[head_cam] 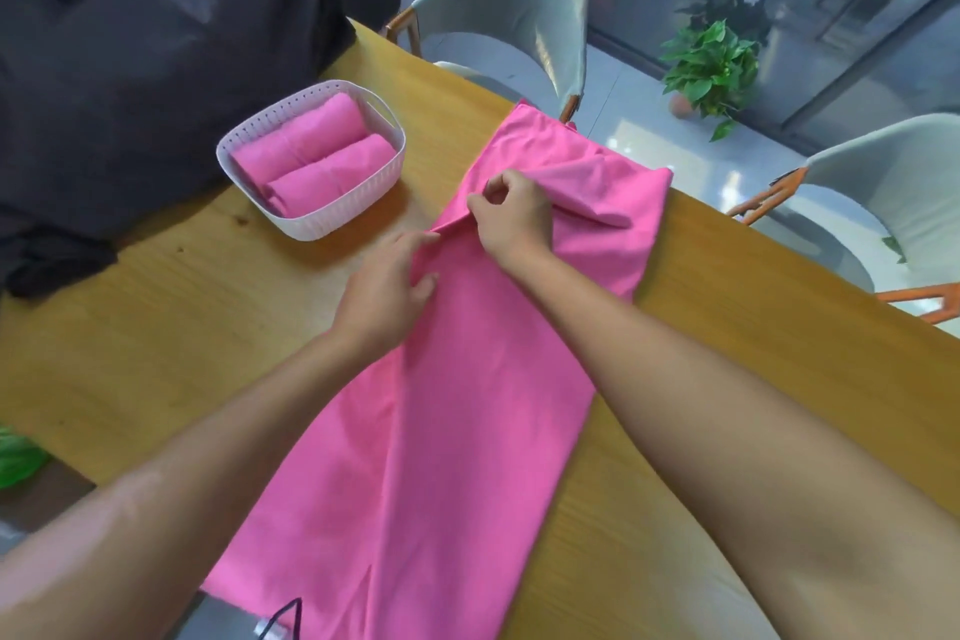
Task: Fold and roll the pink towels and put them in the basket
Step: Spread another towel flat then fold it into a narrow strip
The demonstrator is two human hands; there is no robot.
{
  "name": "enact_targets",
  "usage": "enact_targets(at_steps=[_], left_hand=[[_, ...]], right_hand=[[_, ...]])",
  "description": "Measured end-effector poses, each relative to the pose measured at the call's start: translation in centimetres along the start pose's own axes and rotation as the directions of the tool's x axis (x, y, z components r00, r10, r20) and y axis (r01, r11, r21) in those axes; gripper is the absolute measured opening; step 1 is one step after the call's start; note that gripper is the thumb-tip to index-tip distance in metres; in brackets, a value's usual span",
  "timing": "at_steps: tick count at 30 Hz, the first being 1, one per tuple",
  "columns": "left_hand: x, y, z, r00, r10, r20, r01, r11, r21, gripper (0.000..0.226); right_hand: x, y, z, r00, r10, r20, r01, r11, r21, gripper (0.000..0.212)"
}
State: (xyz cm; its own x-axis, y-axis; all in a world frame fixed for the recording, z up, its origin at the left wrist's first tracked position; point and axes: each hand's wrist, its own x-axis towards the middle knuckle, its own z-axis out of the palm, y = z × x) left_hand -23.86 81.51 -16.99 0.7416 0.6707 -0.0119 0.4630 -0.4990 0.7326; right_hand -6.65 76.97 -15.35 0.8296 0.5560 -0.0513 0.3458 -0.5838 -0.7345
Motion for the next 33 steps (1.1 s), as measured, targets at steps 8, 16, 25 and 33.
enact_targets(at_steps=[8,16,25,33], left_hand=[[1.8,-6.7,1.3,0.981,-0.191,0.044,0.191,0.982,0.017,0.035],[-0.5,-8.0,2.8,0.962,-0.265,0.07,0.263,0.964,0.041,0.042],[-0.1,-5.8,3.4,0.959,-0.282,0.03,0.28,0.957,0.07,0.019],[-0.6,-6.1,4.7,0.976,-0.204,-0.076,0.204,0.979,-0.005,0.026]], right_hand=[[1.5,1.6,7.2,0.987,0.101,0.121,-0.096,0.994,-0.047,0.012],[1.4,3.5,9.2,0.958,0.126,0.259,-0.102,0.989,-0.104,0.019],[1.6,7.3,3.4,1.0,0.013,0.019,-0.005,0.93,-0.369,0.036],[8.2,12.5,-1.9,0.955,-0.181,0.234,0.29,0.725,-0.625,0.035]])
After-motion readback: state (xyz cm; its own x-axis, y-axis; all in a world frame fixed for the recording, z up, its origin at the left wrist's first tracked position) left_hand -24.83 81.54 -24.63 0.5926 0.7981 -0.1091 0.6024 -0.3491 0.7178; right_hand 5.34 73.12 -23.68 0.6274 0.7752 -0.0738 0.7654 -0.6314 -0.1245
